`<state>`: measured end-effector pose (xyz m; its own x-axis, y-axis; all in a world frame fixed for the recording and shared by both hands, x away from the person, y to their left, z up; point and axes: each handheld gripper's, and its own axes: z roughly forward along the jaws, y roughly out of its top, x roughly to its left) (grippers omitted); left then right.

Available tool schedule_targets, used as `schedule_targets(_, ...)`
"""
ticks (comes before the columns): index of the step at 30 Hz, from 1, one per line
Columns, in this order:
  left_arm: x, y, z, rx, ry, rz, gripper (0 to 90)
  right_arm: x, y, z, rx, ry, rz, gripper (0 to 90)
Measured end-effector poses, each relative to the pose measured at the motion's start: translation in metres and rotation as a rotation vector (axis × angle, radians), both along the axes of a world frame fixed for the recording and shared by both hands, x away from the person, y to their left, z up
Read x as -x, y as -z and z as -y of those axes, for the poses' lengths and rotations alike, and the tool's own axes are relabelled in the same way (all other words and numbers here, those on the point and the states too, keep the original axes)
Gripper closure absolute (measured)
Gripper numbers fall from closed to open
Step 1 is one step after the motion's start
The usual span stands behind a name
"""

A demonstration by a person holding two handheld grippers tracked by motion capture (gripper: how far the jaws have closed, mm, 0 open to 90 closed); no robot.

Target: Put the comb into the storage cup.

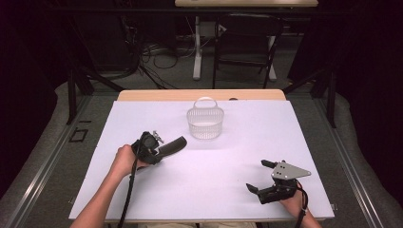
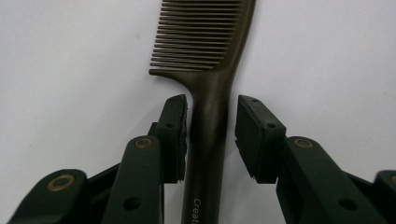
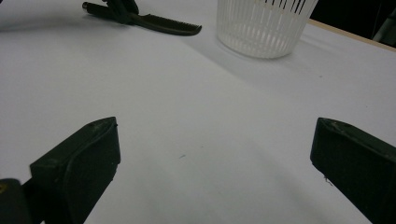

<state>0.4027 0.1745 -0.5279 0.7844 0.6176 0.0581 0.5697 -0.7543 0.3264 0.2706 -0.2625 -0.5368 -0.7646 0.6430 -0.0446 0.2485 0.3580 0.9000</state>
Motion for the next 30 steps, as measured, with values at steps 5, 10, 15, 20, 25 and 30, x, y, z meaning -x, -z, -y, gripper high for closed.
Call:
schedule_targets(5,-0.0039,0.0006,0.0028,-0.018,0.008,-0.022,65.5,-0.0003,0.0003,-0.0002,0.0,-0.001,-0.002,1.3)
schedule_targets(10,-0.0066,0.0003,0.0044,-0.029,0.021,-0.045,68.1,-0.0004,0.0004,-0.0001,0.0,-0.001,-0.002,1.3)
schedule_targets(15,-0.0071,-0.0003,0.0074,-0.055,0.036,-0.049,70.2,-0.0001,0.0001,0.0002,0.0,0.0,-0.001,1.3)
schedule_targets(20,-0.007,-0.0003,0.0076,-0.057,0.04,-0.049,71.5,0.0004,-0.0004,0.0005,0.004,-0.001,-0.005,1.3)
schedule_targets(25,-0.0058,-0.0014,0.009,-0.068,0.044,-0.044,72.0,0.0001,-0.0003,0.0007,0.001,0.0,0.002,1.3)
schedule_targets(30,-0.0037,-0.0049,0.0051,-0.041,0.036,-0.027,72.0,0.0002,-0.0001,0.0007,-0.004,0.002,0.003,1.3)
